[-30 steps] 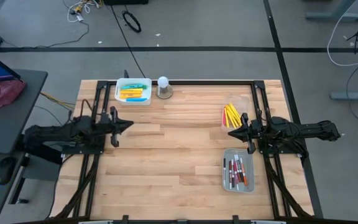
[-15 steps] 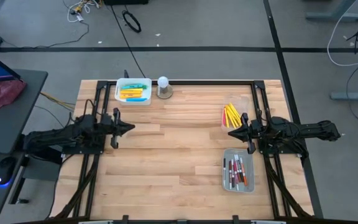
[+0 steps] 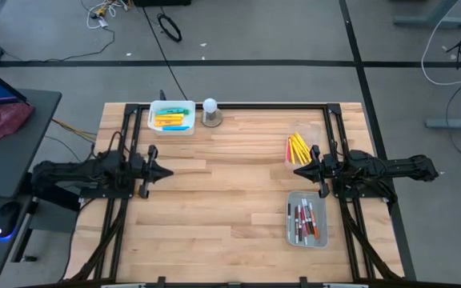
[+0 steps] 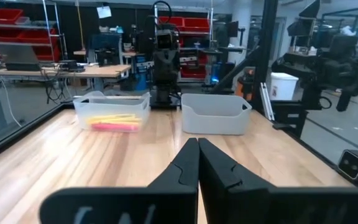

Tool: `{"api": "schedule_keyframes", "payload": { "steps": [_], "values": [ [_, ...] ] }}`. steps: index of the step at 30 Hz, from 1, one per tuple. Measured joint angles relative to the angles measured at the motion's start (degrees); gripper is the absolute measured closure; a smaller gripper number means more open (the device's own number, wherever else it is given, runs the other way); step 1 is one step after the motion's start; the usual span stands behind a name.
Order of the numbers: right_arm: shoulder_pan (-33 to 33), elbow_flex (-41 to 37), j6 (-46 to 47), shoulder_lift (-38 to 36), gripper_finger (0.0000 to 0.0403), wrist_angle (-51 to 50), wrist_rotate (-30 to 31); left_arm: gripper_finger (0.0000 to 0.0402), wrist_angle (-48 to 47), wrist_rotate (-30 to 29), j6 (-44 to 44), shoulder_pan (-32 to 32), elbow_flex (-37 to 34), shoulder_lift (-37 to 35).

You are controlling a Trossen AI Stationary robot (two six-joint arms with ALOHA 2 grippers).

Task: Pick & Place Markers
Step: Return to Home Position

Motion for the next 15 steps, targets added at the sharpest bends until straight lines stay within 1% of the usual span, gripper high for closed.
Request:
{"api": "schedule_keyframes", "payload": {
  "steps": [3,9,12,15],
  "values": [
    [0.01,0.00,0.00,0.00,0.0392,0.00,0.00,0.0399,-0.94,-1.21,0.06,-1.28,0.02,0.00],
    [0.01,0.00,0.00,0.00,0.0392,0.00,0.00,0.0389,-1.78,-2.68,1.44,-1.21,0.02,0.12],
    [-0.01,0.00,0.00,0.00,0.0392,-0.01,0.00,0.0388,-2.22,-4.59,-2.22,-1.21,0.02,0.15],
    [-0.01,0.00,0.00,0.00,0.0392,-0.02,0.00,0.0387,-1.25,-4.81,-4.32,-1.21,-0.02,0.13]
  ]
}}
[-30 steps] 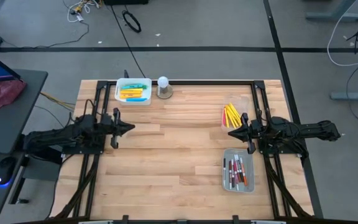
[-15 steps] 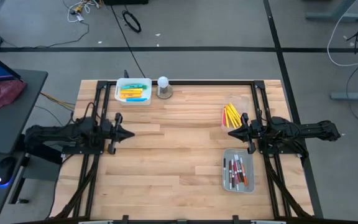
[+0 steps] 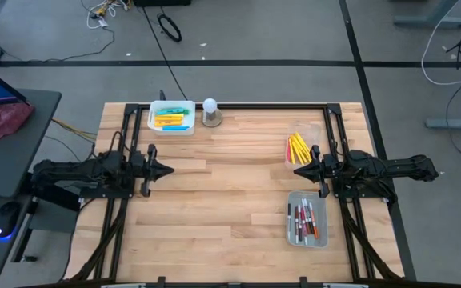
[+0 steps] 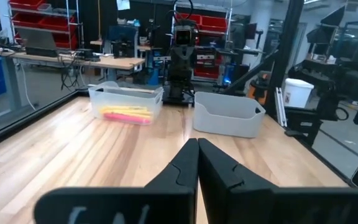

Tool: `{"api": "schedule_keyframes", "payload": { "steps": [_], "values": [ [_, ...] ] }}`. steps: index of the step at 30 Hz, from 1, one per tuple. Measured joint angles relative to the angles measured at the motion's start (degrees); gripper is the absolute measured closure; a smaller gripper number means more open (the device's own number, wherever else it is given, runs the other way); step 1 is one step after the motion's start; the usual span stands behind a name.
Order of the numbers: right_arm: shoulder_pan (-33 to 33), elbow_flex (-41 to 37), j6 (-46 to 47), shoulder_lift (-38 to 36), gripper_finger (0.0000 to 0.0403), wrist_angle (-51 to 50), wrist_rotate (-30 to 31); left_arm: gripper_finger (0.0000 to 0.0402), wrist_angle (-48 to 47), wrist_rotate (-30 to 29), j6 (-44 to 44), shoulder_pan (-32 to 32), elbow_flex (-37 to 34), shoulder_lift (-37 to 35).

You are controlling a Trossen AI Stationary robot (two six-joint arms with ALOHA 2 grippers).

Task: Pick & Place Markers
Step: Return to Home Position

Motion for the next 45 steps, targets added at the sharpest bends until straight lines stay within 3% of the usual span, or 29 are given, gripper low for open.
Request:
{"api": "schedule_keyframes", "payload": {
  "steps": [27,35,45],
  "values": [
    [0.00,0.00,-0.01,-1.22,0.0392,-0.20,0.00,0.0385,1.53,-0.24,-0.73,0.00,-0.05,0.00],
    [-0.52,0.15,-6.60,-1.86,0.0392,0.30,-3.04,0.0385,1.50,-0.25,-0.73,-0.01,-0.05,0.00],
    [-0.51,0.11,-3.07,-1.86,0.0392,0.27,-2.50,0.0385,1.43,-0.24,-0.73,-0.02,-0.05,0.00]
  ]
}}
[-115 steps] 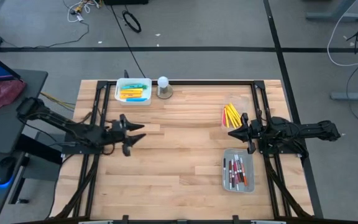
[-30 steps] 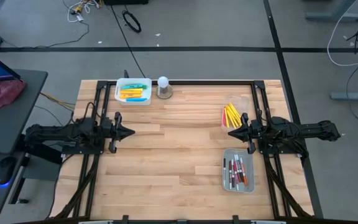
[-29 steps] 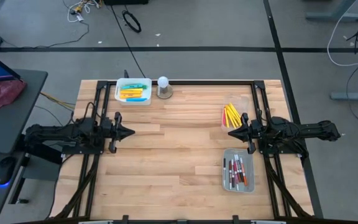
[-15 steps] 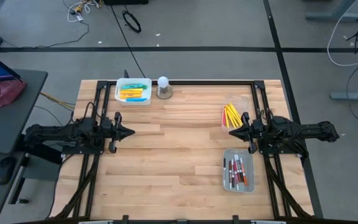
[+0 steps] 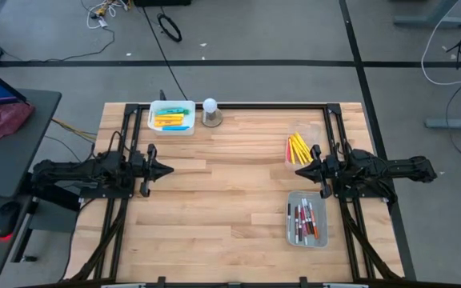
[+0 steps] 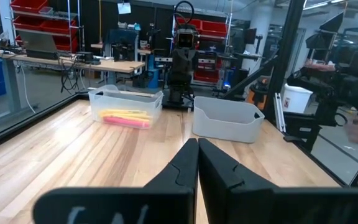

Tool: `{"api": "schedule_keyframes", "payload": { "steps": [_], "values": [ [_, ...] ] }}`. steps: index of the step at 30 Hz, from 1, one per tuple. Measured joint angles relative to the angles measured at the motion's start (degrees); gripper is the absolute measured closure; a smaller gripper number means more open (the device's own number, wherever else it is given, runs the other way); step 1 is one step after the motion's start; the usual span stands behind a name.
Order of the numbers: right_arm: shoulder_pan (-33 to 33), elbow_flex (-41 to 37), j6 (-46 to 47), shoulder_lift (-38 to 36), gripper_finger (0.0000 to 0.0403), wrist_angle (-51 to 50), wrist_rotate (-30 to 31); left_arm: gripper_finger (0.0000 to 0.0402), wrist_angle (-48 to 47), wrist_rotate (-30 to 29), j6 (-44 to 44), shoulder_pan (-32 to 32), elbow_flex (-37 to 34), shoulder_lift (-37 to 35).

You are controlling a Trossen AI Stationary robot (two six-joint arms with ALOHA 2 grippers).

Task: Pick & Place Markers
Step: Return to Home Position

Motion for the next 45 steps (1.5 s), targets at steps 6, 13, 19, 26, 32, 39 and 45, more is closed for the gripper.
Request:
{"api": "schedule_keyframes", "payload": {
  "steps": [6,13,19,26,32,39,45],
  "values": [
    [-0.14,-0.10,0.04,0.66,0.0392,0.10,0.09,0.0385,0.00,0.00,0.00,0.00,0.00,0.00],
    [-0.14,-0.11,0.04,0.63,0.0392,0.24,0.09,0.0385,-0.02,0.00,0.00,0.00,0.00,0.00],
    [-0.14,-0.11,0.04,0.63,0.0392,0.24,0.09,0.0385,-0.03,0.00,0.00,0.00,0.00,0.00],
    [-0.14,-0.10,0.04,0.63,0.0392,0.24,0.10,0.0385,-0.02,0.00,0.00,0.00,0.00,0.00],
    [-0.14,-0.11,0.04,0.63,0.0392,0.24,0.12,0.0385,-0.02,0.00,0.00,0.00,0.00,0.00],
    [-0.14,-0.10,0.05,0.63,0.0392,0.24,0.10,0.0385,-0.02,0.00,0.00,0.01,0.00,0.00],
    [-0.14,-0.11,0.05,0.63,0.0392,0.21,0.12,0.0385,-1.77,0.35,0.77,1.10,0.04,-0.31]
  ]
}}
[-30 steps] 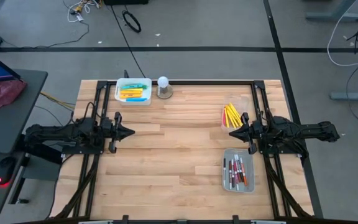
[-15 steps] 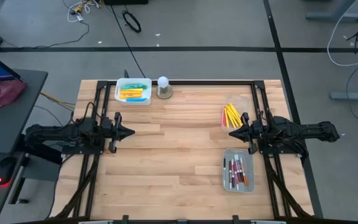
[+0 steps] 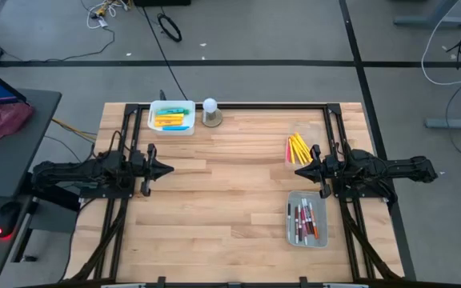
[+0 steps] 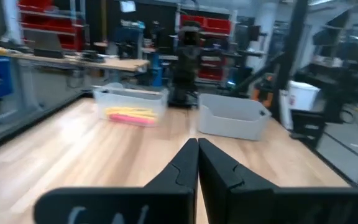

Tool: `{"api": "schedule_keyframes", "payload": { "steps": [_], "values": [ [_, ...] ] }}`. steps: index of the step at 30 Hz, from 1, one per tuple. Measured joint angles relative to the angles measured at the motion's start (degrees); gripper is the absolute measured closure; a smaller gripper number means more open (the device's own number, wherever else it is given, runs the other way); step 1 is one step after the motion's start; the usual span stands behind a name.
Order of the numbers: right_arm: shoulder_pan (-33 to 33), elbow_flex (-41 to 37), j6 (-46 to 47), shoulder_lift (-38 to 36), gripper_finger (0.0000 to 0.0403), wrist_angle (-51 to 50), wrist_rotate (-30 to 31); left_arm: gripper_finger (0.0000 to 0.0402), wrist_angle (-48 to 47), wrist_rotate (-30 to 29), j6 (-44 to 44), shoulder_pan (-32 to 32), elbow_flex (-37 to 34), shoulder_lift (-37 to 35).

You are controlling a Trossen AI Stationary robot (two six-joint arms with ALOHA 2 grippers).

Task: Pick & Place Markers
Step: Return to Home Position

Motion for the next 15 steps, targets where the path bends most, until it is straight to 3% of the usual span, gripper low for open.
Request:
{"api": "schedule_keyframes", "payload": {
  "steps": [11,15],
  "values": [
    [0.00,0.00,0.01,0.00,0.0392,0.00,0.00,0.0385,-0.91,0.28,11.77,3.53,0.04,-0.02],
    [0.00,0.00,0.01,0.00,0.0392,0.00,0.00,0.0385,-1.02,0.46,11.21,3.53,0.04,-0.02]
  ]
}}
